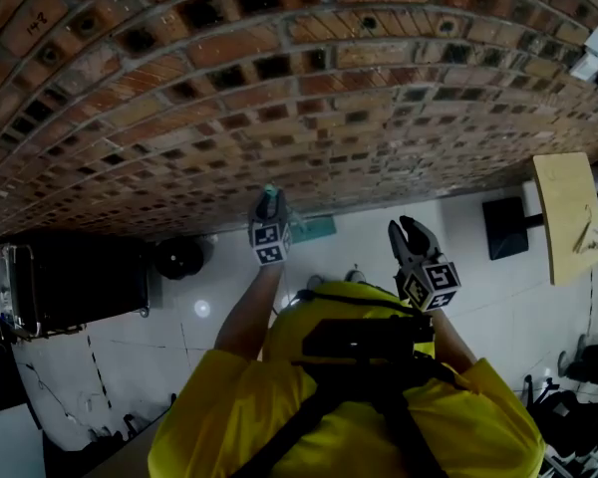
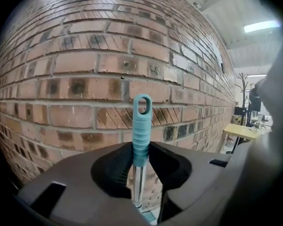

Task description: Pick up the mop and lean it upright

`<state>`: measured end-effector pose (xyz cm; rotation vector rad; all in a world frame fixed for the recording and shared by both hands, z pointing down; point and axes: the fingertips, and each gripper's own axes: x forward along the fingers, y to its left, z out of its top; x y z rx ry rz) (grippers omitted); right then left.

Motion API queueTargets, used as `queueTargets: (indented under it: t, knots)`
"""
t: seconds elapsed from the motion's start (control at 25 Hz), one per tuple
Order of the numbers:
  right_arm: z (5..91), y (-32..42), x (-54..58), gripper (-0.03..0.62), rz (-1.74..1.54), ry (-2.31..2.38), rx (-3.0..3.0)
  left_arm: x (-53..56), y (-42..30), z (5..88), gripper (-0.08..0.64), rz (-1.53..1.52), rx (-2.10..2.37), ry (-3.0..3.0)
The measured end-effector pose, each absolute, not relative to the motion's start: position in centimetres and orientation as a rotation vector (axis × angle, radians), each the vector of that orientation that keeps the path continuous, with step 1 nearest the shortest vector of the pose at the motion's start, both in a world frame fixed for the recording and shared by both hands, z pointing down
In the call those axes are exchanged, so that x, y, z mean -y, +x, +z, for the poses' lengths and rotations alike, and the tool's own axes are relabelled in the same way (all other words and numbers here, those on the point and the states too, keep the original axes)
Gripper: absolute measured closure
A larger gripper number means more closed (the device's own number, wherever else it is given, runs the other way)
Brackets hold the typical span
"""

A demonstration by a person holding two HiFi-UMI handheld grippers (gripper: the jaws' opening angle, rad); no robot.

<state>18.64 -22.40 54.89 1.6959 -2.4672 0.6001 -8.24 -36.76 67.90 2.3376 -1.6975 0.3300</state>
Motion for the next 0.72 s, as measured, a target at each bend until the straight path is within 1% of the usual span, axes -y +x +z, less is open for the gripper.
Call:
queueTargets:
  t: [0.16,0.36,0.44,0.52,0.6,0.72]
  knots:
    - [55.6,19.2,22.4,0.483,0.607,1.712,2.438,40.1,-8.2,68.2,0.457,0.346,1.715,2.304]
    - [55.8,18.8,22.6,0.483,0.621,1.711,2.439,41.7,-8.3,67.9,0.453,0.352,1.761,2.258]
    - [56.1,18.5,22.5,0.483,0.625,1.701,2.441,41.7,-8.4,67.9,0.437,0.345,1.763,2.257]
    - [56.4,18.2,22.4,0.483,0.638,1.683,2.440,41.5,-8.4,68.1,0.437,0.347,1.761,2.255]
    - [56.5,17.9,22.5,0.483,0.650,1.671,2.444,41.3,-8.5,68.3,0.397,0.348,1.756,2.245]
    - [56.3,17.3,22.9,0.483,0.662,1.663,2.458,40.0,-8.8,67.9,0.396,0.333,1.766,2.240]
